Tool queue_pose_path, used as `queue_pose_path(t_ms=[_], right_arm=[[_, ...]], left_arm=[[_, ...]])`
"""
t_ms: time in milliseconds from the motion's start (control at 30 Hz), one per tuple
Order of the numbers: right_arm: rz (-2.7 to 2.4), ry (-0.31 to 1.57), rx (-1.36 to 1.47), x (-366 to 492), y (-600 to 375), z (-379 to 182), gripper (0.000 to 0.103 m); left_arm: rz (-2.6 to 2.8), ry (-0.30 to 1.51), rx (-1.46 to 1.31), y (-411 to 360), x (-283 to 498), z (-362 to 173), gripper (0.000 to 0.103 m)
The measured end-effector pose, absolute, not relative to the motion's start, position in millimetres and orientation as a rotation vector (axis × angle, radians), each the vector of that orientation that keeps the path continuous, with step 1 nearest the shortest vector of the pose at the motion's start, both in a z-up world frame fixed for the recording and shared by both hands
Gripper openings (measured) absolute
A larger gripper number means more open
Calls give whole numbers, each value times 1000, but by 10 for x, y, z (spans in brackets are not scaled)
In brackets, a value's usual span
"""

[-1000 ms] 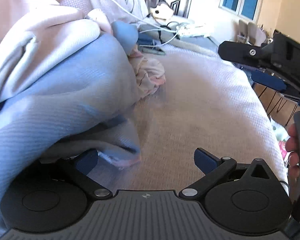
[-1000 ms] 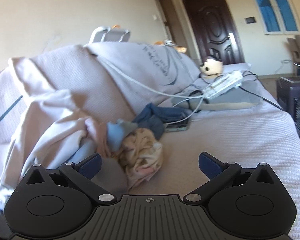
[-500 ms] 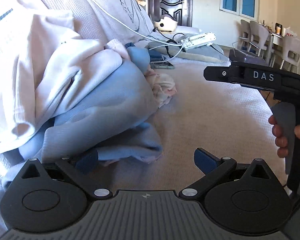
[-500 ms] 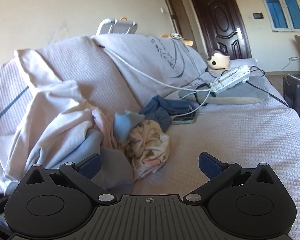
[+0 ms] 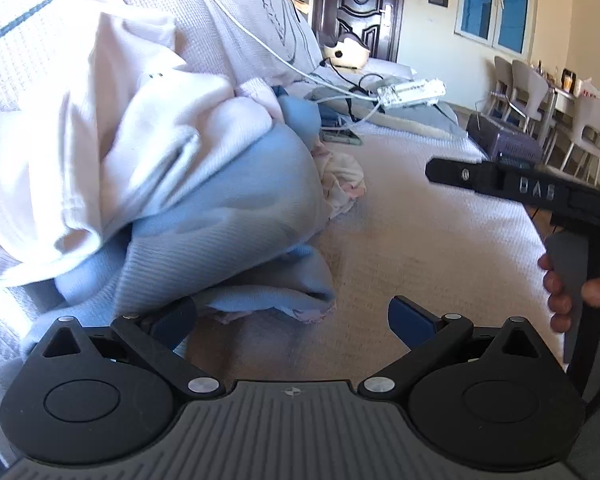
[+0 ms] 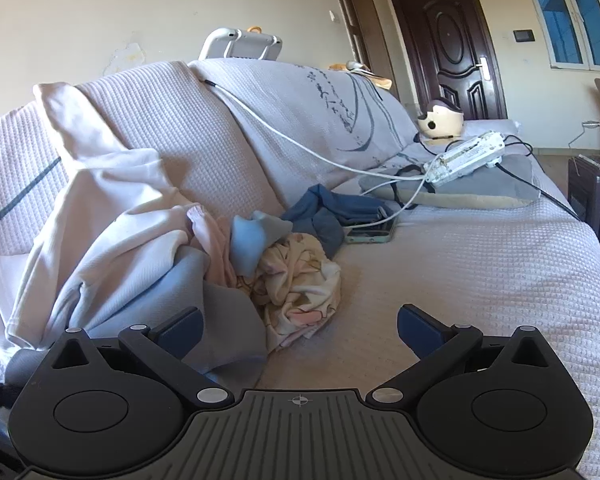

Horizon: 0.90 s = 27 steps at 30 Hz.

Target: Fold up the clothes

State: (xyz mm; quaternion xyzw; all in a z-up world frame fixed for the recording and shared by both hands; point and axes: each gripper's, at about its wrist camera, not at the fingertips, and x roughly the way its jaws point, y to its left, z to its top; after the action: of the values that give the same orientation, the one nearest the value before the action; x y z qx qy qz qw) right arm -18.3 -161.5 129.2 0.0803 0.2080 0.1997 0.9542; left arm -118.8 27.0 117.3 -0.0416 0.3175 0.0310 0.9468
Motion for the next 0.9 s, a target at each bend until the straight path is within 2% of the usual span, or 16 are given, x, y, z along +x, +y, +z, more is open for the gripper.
queue_pose_path(t_ms=[467,900], right_arm=[[380,438,128,-169,-1580,1296,103],[433,462,118,-164,-1532,1276,103]], left_arm=[[90,665,-146,431,-1246,1232,103],[91,597,-251,566,-1322,1316,103]])
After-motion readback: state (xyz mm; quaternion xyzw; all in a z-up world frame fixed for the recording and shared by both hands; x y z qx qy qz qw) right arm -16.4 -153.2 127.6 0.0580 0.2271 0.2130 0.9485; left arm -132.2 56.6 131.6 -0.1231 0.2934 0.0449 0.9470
